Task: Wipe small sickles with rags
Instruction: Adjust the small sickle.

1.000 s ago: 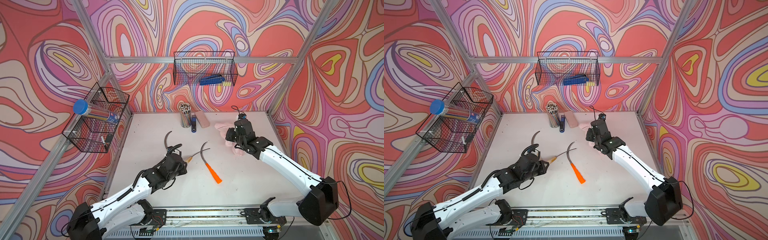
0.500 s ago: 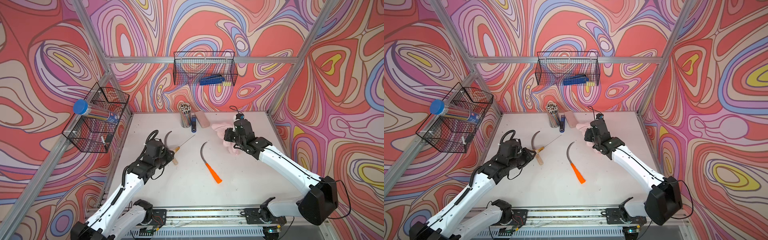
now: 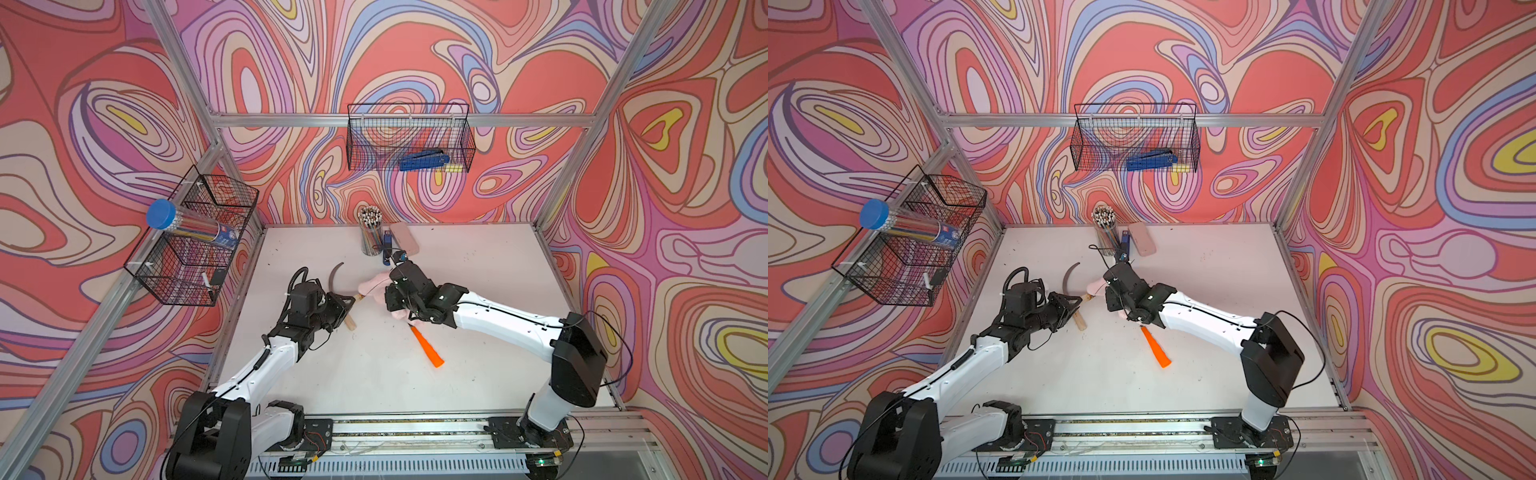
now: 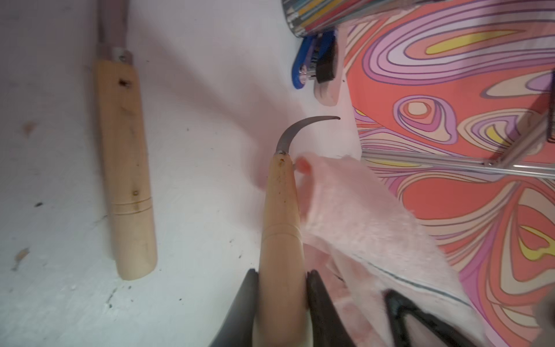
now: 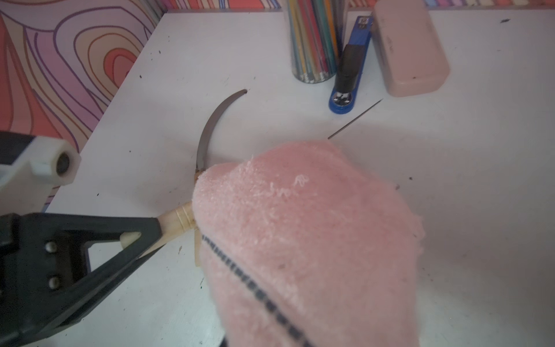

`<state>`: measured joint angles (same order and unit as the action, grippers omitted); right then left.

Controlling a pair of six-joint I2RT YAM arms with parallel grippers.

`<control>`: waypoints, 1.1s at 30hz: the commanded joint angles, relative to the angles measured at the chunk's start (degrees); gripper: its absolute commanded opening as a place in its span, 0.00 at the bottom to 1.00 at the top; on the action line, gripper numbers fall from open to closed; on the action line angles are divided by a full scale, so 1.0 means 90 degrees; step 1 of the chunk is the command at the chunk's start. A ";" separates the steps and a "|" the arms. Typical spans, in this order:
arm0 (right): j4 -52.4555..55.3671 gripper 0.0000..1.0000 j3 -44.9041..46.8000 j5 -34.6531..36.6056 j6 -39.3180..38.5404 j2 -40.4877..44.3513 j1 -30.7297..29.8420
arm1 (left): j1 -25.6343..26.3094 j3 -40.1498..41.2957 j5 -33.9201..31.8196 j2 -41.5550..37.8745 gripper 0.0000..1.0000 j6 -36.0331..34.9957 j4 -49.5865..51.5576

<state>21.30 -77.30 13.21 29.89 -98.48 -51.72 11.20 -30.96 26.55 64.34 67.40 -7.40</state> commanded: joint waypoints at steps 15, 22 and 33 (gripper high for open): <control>0.0448 0.00 -0.1786 0.0320 0.0020 -0.1538 0.0038 | -0.0014 0.0403 0.0310 -0.0828 0.00 -0.0223 -0.1458; 0.0523 0.00 -0.2527 0.0256 -0.0049 -0.2157 0.0052 | 0.0120 0.0438 0.0415 -0.0790 0.00 -0.0204 -0.1569; 0.0204 0.00 -0.2702 -0.0128 -0.0541 -0.2513 0.0047 | 0.0732 0.0443 0.0319 -0.0500 0.00 -0.0179 -0.1960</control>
<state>26.44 -99.55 14.52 27.33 -119.85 -50.92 15.29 -26.52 26.09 60.12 65.65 -21.19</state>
